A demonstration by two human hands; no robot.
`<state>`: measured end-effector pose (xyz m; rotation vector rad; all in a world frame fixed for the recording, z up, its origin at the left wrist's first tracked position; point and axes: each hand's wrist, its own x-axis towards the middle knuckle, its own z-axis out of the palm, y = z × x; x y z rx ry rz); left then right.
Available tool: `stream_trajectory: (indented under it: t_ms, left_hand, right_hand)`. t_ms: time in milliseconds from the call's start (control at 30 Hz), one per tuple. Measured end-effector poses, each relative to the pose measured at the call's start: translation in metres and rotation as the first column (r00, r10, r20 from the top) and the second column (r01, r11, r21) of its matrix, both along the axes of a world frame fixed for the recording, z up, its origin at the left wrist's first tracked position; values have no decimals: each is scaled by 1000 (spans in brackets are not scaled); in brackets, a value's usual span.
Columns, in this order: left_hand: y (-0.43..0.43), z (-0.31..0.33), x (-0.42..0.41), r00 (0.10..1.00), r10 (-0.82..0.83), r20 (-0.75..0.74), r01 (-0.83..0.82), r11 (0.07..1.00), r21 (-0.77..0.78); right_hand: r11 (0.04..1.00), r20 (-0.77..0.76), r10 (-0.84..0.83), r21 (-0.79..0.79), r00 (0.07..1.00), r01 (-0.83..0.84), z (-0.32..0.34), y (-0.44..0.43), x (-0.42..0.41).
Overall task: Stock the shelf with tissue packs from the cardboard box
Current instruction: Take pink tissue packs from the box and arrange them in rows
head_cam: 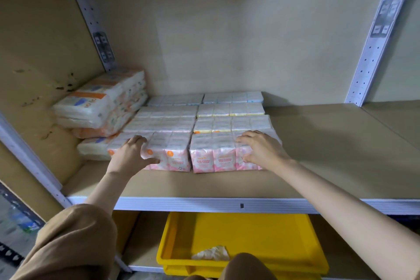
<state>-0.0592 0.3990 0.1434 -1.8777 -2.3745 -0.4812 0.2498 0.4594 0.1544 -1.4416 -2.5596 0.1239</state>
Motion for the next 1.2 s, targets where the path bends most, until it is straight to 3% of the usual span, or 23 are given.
stream_trajectory:
  t_ms: [367,567,733,967,1200]
  left_hand:
    - [4,-5,5,998,41,-56,-41,999,2]
    - [2,8,7,999,20,-45,-26,991,-133]
    - [-14,27,21,999,7,-48,-15,986,-168]
    - [-65,26,85,991,-128,38,131,986,-107]
    - [-110,-11,144,947,-298,116,312,942,-121]
  right_hand:
    - [998,-7,-25,59,1000,25,-5,1,-14]
    - [1000,52,-11,25,999,9,2,-2,-14]
    - [1000,-47,-29,-9,998,28,27,-14,-4]
    - [998,-215,-54,-53,975,44,30,-54,9]
    - [986,-198,-24,-168,980,-10,8,-113,34]
